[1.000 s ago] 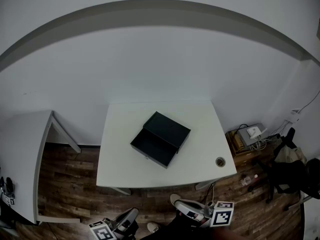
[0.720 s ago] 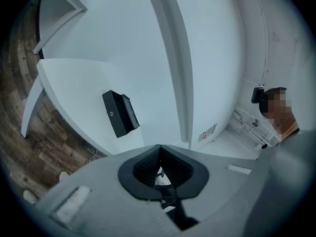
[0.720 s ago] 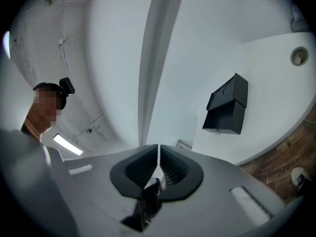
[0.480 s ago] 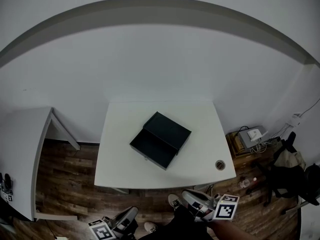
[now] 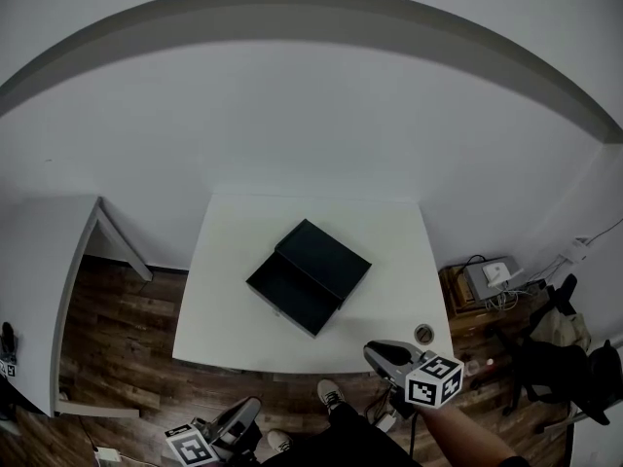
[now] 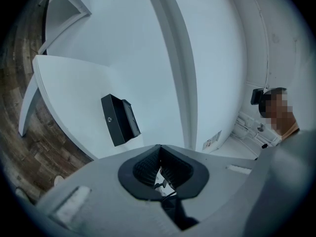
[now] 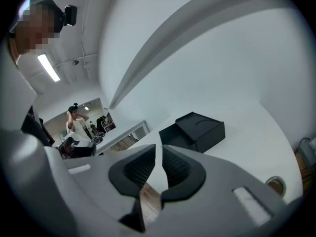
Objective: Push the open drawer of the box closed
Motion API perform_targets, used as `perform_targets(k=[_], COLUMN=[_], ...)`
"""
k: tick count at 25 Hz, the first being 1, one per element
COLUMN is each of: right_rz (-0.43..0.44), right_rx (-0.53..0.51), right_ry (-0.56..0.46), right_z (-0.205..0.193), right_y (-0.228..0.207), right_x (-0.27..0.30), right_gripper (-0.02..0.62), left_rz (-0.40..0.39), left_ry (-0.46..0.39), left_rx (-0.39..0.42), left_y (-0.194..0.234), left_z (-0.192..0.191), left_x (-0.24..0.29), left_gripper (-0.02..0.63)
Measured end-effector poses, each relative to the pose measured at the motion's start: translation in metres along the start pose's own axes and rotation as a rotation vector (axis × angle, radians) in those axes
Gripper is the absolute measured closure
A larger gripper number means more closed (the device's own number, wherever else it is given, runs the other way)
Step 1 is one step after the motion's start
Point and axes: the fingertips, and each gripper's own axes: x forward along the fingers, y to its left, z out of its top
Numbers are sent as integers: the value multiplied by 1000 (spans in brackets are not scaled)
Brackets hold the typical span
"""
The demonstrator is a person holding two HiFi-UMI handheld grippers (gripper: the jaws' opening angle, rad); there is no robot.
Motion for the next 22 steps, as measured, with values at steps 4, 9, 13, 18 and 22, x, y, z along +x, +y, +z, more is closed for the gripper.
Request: perform_targets(k=[4,9,13,18,22], right_rz=[-45,-102,-131,-97,-60], right_rx=[-65,-102,-185,-261,-308], right_ry=[50,73,140,269,366], right_z=[13,49,73,86,88], right_y=[-48,-111,-153,-185,-199], right_x=[23,62,98,144,171], right_gripper=[539,525,511,495,494], left_rz=[27,94,127,182,222], left_ry=[-27,-18,-30,-32,-49], left_rx=[2,54,68,108,120], left_y=[3,11,15,18,20], left_z=[2,3,5,11,11], left_x=[10,22,32,37,39], left_gripper=[604,604,604,604,604])
